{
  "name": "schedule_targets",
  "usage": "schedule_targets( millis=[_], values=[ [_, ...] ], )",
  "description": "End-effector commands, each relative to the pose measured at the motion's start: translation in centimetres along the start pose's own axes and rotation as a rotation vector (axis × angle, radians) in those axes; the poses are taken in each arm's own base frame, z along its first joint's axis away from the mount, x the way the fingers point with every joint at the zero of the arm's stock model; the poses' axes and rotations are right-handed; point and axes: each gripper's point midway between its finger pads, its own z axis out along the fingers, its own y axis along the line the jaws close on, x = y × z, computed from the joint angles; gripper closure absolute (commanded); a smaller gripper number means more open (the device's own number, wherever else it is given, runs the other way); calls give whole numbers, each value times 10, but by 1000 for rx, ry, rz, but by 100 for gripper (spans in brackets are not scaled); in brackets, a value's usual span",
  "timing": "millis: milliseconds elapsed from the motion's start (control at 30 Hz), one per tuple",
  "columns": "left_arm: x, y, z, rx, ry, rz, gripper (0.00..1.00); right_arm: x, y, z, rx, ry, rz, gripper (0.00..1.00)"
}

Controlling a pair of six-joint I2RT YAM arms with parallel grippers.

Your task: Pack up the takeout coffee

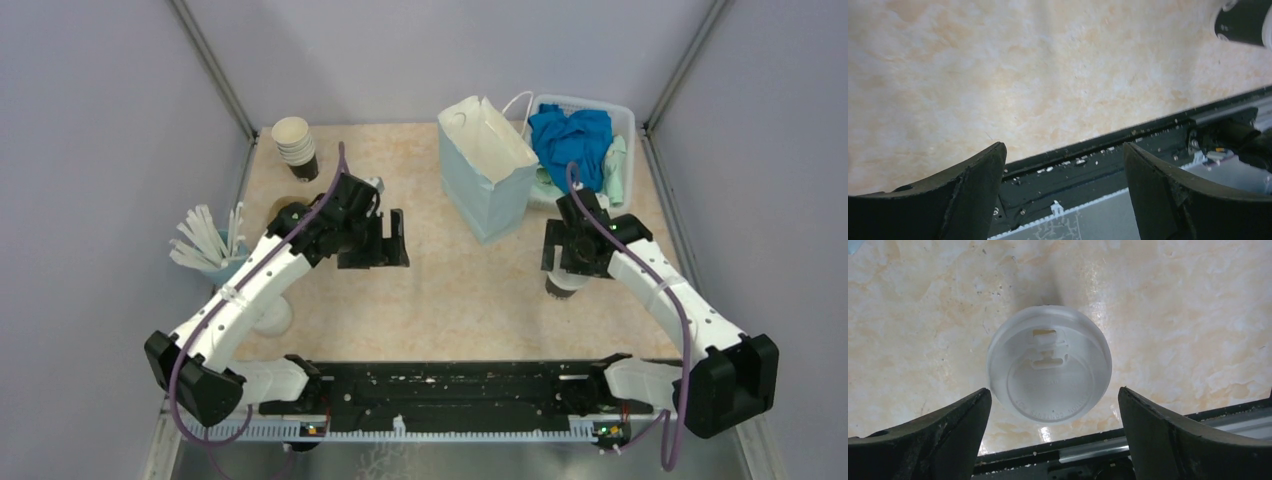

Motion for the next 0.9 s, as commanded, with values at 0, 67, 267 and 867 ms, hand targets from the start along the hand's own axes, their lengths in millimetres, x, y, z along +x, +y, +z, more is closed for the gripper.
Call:
schedule_targets(
  millis=[0,67,267,867],
  values=[
    [-42,39,-7,-166,-83,11,7,-19,4,-34,-81,-57,-31,2],
    [-62,63,-4,-204,-93,-7,7,-25,7,-45,-113,-80,-35,1],
    [-119,115,33,-232,-95,-29,16,-41,18,-73,-204,-116,-45,2],
    [-157,167,111,-252,23,-60,56,-38,37,-88,-340,-118,-45,4]
  ],
)
